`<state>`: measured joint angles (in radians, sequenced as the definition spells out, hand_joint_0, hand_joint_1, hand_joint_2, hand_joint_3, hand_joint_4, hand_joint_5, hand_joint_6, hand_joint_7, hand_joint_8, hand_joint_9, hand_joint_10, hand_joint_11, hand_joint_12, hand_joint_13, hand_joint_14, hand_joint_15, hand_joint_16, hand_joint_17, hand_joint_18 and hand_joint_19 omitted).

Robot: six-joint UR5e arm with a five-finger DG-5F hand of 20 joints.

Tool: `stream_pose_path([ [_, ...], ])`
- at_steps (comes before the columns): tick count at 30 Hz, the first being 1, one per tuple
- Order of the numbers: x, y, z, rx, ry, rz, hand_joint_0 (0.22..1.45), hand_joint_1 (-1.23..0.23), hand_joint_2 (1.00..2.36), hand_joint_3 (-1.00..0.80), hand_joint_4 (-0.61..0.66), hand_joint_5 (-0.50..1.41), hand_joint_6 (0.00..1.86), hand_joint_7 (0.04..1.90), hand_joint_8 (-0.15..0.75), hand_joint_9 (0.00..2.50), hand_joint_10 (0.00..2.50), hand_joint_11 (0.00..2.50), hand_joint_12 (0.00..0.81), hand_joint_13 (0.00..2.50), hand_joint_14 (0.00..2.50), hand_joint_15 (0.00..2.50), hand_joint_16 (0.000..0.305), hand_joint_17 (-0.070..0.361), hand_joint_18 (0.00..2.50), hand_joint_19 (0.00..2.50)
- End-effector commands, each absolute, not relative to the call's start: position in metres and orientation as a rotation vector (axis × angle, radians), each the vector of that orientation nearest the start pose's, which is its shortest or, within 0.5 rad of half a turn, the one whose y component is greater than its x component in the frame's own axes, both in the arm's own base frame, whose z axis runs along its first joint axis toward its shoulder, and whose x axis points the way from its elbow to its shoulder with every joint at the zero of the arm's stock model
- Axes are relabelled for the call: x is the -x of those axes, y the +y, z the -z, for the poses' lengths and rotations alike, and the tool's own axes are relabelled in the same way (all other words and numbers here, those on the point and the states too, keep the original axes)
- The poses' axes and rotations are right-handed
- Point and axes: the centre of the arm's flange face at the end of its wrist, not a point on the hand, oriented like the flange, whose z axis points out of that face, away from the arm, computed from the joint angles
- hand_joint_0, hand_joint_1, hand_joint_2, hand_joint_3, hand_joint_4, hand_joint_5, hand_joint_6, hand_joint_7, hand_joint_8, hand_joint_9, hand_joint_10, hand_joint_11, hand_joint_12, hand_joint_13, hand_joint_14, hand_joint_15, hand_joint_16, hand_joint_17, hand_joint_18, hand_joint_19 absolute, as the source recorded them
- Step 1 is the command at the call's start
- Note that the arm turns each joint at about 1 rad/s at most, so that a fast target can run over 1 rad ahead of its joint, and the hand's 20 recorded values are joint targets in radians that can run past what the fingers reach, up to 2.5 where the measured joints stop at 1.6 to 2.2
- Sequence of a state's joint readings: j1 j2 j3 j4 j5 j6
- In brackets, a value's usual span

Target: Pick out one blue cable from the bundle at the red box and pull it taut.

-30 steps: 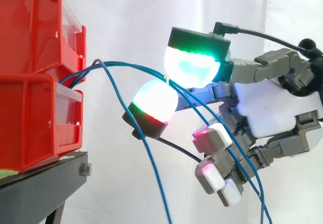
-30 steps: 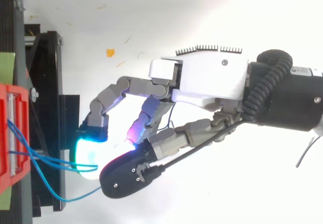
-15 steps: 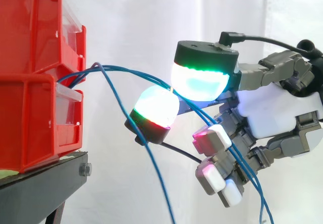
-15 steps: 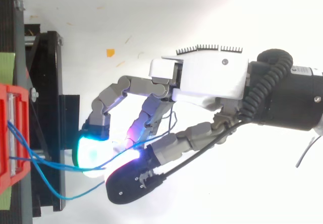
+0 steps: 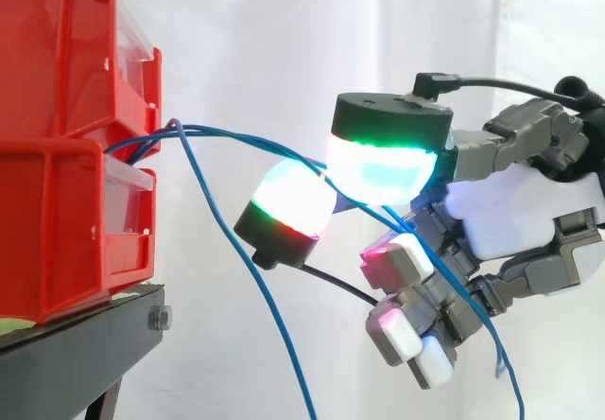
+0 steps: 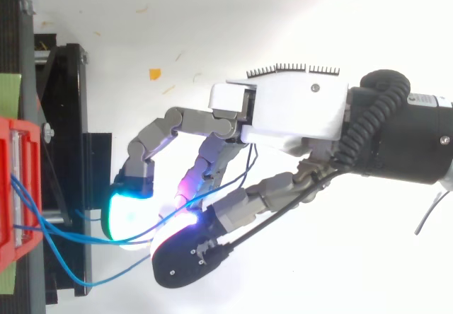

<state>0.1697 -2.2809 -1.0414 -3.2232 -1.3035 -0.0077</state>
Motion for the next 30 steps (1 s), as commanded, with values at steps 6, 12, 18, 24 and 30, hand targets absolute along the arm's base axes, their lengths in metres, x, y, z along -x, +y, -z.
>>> stream_pose_path([
  [6,-0.7463,-0.0336,-0.2929,-1.388,1.351,-0.959,0.84,-0.91,1.0,-0.5,-0.35,-0.14,0.97,1.06,0.241,1.18,0.03,0.89,0.348,0.94,0.02,0.65,0.045,0.101,0.78,0.61],
  [12,-0.7461,-0.0336,-0.2928,-1.389,1.352,-0.958,0.8,-0.93,1.0,-0.5,-0.3,-0.11,0.96,1.17,0.232,1.28,0.03,0.92,0.339,0.97,0.03,0.64,0.044,0.1,0.82,0.6],
  [18,-0.7461,-0.0348,-0.2941,-1.388,1.348,-0.959,0.77,-0.95,1.0,-0.5,-0.34,-0.08,0.95,1.14,0.223,1.34,0.04,0.91,0.33,0.99,0.03,0.64,0.043,0.097,0.82,0.58],
  [24,-0.746,-0.0359,-0.2941,-1.389,1.347,-0.958,0.73,-0.99,1.0,-0.5,-0.34,-0.06,0.94,1.15,0.224,1.39,0.04,0.93,0.324,1.01,0.03,0.65,0.042,0.094,0.84,0.59],
  [30,-0.7463,-0.0347,-0.2929,-1.389,1.349,-0.958,0.62,-1.01,1.0,-0.5,-0.37,-0.04,0.92,1.08,0.197,1.43,0.04,0.89,0.31,1.02,0.03,0.65,0.04,0.09,0.83,0.61],
])
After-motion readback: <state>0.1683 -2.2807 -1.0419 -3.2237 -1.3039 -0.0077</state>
